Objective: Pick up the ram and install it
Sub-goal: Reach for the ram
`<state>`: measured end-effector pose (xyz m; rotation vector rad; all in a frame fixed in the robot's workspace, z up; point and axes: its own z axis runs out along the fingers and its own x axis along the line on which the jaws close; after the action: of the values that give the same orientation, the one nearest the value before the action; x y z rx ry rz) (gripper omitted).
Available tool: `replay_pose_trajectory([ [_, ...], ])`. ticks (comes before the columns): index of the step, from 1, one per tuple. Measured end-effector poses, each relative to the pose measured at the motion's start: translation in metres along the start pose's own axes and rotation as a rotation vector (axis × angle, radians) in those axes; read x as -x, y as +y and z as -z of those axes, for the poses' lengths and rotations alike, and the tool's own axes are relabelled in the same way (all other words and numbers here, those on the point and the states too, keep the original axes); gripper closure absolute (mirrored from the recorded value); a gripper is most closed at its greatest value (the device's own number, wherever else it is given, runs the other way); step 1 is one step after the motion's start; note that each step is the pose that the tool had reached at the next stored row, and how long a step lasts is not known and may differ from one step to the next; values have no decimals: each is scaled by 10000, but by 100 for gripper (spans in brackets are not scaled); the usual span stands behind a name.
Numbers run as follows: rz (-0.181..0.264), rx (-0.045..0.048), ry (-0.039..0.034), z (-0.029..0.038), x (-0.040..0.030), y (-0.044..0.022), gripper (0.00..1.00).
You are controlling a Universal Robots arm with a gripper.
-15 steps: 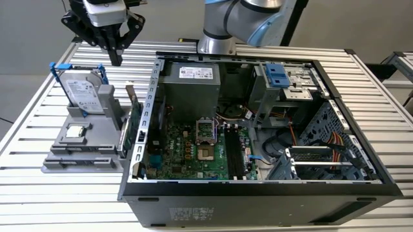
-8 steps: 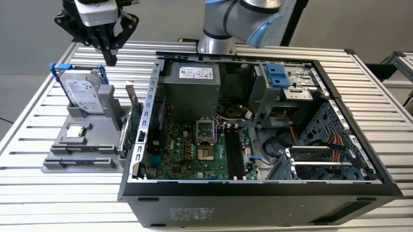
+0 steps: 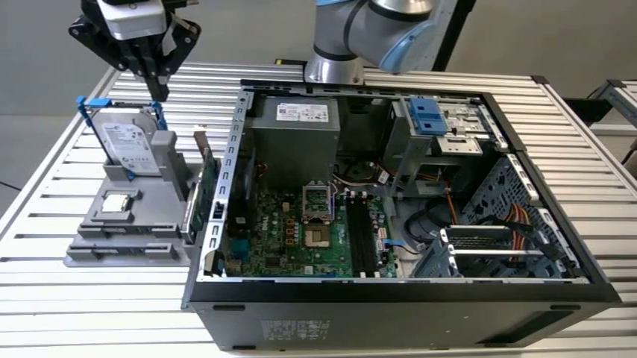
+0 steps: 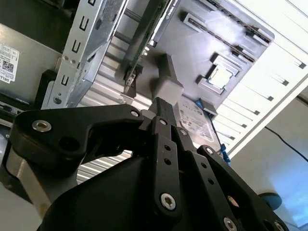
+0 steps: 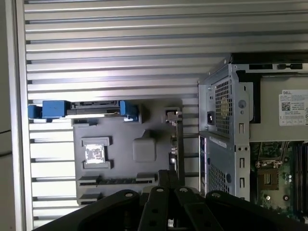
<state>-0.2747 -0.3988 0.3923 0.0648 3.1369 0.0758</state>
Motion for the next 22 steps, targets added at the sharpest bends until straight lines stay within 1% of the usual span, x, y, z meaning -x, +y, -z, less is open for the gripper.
replay_pose_trajectory([
  [22,159,0,8,1,-330,-13,100],
])
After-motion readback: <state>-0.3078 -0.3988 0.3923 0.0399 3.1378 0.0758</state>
